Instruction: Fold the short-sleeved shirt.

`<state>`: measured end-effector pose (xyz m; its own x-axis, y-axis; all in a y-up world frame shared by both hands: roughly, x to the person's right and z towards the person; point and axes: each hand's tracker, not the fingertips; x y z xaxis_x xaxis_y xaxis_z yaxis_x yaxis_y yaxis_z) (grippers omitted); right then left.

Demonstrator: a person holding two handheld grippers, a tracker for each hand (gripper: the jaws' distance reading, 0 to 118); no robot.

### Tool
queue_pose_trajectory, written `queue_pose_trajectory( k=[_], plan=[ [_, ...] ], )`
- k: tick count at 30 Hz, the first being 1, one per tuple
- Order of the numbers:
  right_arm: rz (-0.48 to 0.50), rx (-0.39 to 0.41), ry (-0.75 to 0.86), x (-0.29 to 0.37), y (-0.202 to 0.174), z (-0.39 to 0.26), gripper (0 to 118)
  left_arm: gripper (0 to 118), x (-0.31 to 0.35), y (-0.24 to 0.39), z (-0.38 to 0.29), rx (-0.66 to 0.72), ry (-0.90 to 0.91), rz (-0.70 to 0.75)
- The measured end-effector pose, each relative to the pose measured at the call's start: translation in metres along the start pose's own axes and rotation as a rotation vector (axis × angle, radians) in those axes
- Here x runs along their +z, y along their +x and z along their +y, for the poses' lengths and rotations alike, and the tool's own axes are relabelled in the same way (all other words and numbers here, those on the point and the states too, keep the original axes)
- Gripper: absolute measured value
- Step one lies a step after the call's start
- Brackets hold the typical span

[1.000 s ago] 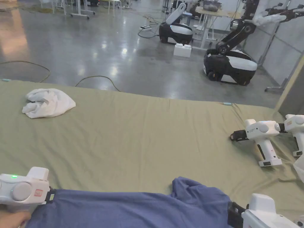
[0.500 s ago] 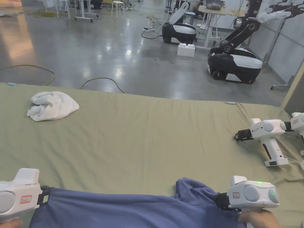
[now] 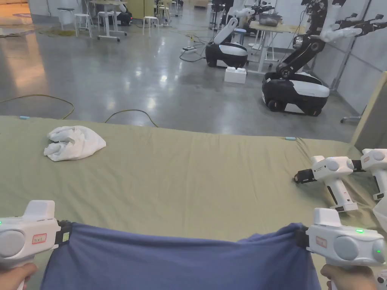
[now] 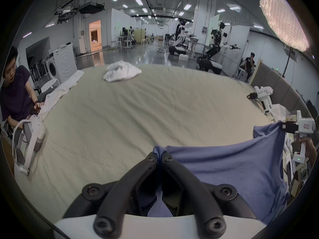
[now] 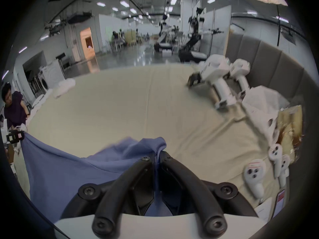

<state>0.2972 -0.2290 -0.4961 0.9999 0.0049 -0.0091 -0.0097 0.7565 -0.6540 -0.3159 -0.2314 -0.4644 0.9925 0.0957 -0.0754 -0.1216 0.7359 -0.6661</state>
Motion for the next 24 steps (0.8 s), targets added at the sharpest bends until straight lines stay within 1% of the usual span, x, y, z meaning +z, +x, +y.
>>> queue_pose_trajectory(
  k=[3,8,10,13,18,24],
  plan=[
    [0.006,0.002,0.085,0.050,0.002,0.013,2,0,0.029,0.004,0.010,-0.005,0.053,-0.002],
    [-0.008,0.035,0.201,0.112,0.004,0.035,2,0,0.077,0.007,0.036,0.001,0.143,-0.025],
    [-0.036,0.061,0.257,0.136,0.002,0.047,2,0,0.099,0.010,0.049,-0.013,0.196,-0.021],
    [-0.053,0.053,0.323,0.165,0.001,0.066,2,0,0.127,0.011,0.072,0.014,0.249,-0.043],
    [-0.081,0.070,0.415,0.202,-0.006,0.102,2,0,0.156,0.015,0.111,-0.014,0.310,-0.037],
    [-0.109,0.080,0.510,0.224,-0.021,0.154,2,0,0.171,0.021,0.168,-0.033,0.373,0.005]
  ],
)
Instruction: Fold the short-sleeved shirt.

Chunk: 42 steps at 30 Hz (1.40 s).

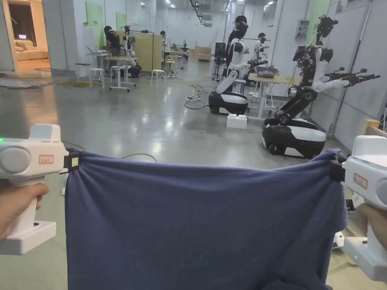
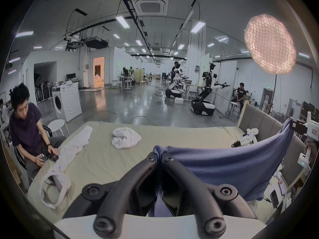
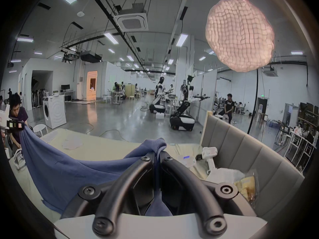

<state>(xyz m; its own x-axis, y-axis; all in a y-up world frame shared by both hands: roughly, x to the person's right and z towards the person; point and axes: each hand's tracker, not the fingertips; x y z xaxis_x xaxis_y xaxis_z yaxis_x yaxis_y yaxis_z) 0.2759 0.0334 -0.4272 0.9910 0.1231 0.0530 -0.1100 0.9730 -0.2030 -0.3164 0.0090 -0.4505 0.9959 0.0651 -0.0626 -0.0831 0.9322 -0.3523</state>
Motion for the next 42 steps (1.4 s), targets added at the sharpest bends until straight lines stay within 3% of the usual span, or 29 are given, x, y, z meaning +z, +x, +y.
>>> queue_pose_trajectory(
  k=[4,13,22,27,35,42],
  plan=[
    [-0.021,-0.004,0.049,-0.014,-0.004,0.040,2,0,-0.008,0.007,0.043,-0.058,0.028,0.035],
    [-0.052,-0.013,0.105,-0.057,0.006,0.119,2,0,-0.014,0.006,0.132,-0.021,0.121,0.046],
    [-0.060,-0.048,0.137,-0.076,0.007,0.153,2,0,-0.024,0.010,0.170,-0.031,0.176,0.077],
    [-0.053,-0.038,0.121,-0.074,0.000,0.121,2,0,-0.038,0.009,0.145,-0.062,0.156,0.096],
    [-0.035,0.008,0.005,-0.054,-0.008,0.031,3,0,-0.051,-0.001,0.053,-0.037,0.073,0.067],
    [-0.055,0.019,-0.072,-0.001,-0.007,-0.040,3,0,-0.009,-0.004,-0.037,-0.017,0.056,0.015]
  ],
)
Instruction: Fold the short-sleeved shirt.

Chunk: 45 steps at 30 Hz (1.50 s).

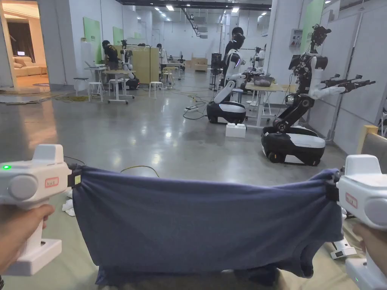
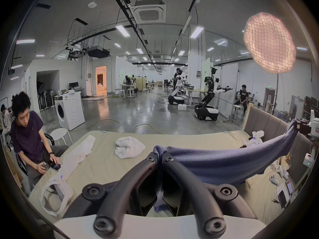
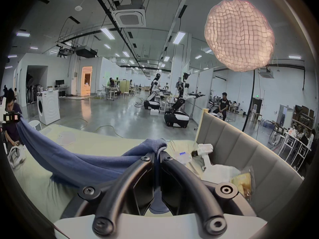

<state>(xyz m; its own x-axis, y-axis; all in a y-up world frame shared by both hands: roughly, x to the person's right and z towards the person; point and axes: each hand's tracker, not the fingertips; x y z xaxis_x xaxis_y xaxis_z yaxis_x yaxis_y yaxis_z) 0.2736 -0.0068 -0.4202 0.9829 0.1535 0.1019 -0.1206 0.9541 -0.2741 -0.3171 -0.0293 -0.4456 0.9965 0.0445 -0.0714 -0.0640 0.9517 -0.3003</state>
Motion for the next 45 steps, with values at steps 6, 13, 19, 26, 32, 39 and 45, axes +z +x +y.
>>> queue_pose_trajectory(
  k=[6,13,19,26,32,39,45],
  plan=[
    [0.008,0.055,-0.052,0.062,0.001,-0.054,3,0,0.062,-0.008,-0.056,0.039,0.027,-0.029],
    [0.017,0.096,-0.136,0.126,0.000,-0.122,3,0,0.134,-0.019,-0.138,0.054,-0.023,-0.043],
    [0.029,0.147,-0.290,0.163,-0.007,-0.190,2,0,0.176,-0.029,-0.208,0.087,-0.102,-0.034],
    [0.032,0.134,-0.439,0.197,-0.011,-0.252,3,0,0.210,-0.037,-0.275,0.152,-0.238,-0.021],
    [0.057,0.131,-0.540,0.211,-0.017,-0.286,3,0,0.219,-0.041,-0.312,0.161,-0.320,0.024],
    [0.086,0.147,-0.680,0.186,-0.021,-0.332,4,0,0.185,-0.046,-0.357,0.095,-0.571,0.036],
    [0.087,0.148,-0.771,0.178,-0.024,-0.350,29,4,0.177,-0.049,-0.372,0.065,-0.635,0.040]
  ],
)
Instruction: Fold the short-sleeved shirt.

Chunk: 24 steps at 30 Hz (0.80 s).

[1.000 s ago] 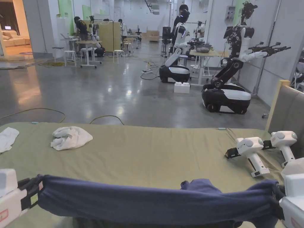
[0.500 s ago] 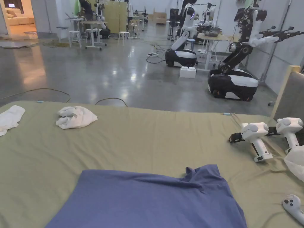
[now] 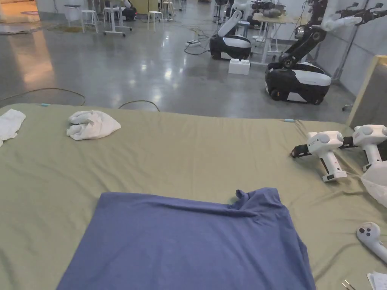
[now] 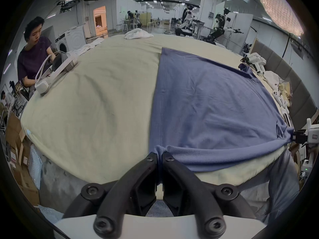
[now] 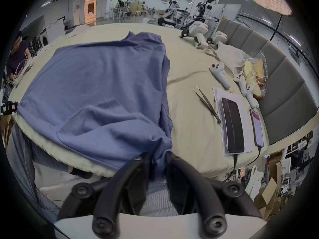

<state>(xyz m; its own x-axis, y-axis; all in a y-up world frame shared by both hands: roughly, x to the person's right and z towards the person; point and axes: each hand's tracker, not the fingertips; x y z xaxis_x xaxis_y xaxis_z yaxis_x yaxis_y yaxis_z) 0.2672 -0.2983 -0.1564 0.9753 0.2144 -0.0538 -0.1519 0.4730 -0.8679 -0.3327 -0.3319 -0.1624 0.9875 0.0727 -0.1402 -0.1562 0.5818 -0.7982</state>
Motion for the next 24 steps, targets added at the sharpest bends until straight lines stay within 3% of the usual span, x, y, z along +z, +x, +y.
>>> queue_pose_trajectory(
  k=[1,3,4,6,7,12,17,20,21,24],
  plan=[
    [-0.016,0.008,-0.002,0.003,0.000,0.001,29,4,0.002,0.000,0.002,-0.002,-0.001,0.005],
    [-0.034,0.003,0.021,0.014,0.002,0.007,51,18,0.013,0.003,0.008,-0.009,0.009,0.016],
    [-0.041,-0.007,0.064,0.021,0.003,0.012,62,35,0.018,0.003,0.013,-0.011,0.026,0.014],
    [-0.055,-0.029,0.149,0.034,0.003,0.026,66,66,0.032,0.011,0.026,-0.012,0.113,-0.006],
    [-0.056,-0.035,0.209,0.040,0.002,0.034,67,74,0.038,0.016,0.034,-0.018,0.164,-0.026],
    [-0.025,-0.145,0.509,0.053,-0.012,0.075,69,74,0.056,0.052,0.072,-0.057,0.389,-0.094],
    [-0.005,-0.200,0.749,0.061,-0.039,0.108,69,72,0.069,0.099,0.102,-0.081,0.578,-0.039],
    [0.002,-0.222,0.875,0.073,-0.052,0.117,65,60,0.076,0.119,0.111,-0.125,0.706,0.019],
    [-0.006,-0.231,0.917,0.078,-0.056,0.120,60,54,0.080,0.126,0.114,-0.130,0.741,0.040],
    [0.006,-0.234,0.993,0.089,-0.064,0.126,16,22,0.089,0.141,0.119,-0.150,0.826,0.085]
  ],
)
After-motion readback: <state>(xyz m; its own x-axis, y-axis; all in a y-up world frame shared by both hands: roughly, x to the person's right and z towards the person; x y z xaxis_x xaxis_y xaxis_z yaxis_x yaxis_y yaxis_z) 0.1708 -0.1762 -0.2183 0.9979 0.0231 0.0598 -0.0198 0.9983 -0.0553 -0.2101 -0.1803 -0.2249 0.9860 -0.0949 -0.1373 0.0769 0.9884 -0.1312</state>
